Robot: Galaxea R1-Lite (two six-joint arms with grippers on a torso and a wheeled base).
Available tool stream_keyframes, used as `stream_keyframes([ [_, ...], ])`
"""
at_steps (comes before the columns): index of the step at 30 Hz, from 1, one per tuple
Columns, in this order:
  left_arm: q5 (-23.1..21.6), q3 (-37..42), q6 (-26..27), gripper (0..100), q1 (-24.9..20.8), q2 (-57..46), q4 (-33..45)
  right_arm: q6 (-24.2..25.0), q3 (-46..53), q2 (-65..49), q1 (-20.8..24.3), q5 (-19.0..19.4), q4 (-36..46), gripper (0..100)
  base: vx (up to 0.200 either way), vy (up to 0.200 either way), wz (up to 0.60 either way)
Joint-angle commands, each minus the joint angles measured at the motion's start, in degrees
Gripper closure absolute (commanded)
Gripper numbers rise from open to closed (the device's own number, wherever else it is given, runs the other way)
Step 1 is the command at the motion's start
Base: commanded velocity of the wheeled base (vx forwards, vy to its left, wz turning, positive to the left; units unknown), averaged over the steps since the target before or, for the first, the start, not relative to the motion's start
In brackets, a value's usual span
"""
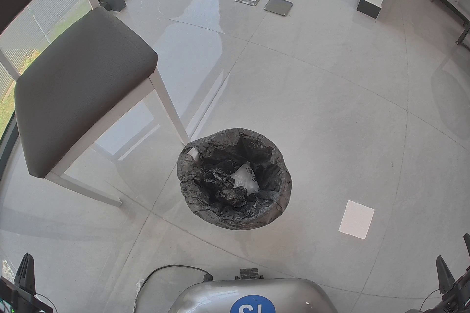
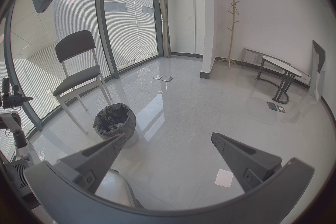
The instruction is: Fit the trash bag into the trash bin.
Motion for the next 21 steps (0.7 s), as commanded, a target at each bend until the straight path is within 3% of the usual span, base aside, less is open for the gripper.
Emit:
stream_keyframes([
  [1,0.0,0.0,0.0,100,0.0,-0.8,0.0,0.0,1.0,-0.8,0.0,0.0,0.0,0,0.000,0.000,0.00],
  [21,0.0,0.0,0.0,100,0.0,-0.8,-0.1,-0.1,1.0,-0.8,0.0,0.0,0.0,0,0.000,0.000,0.00],
])
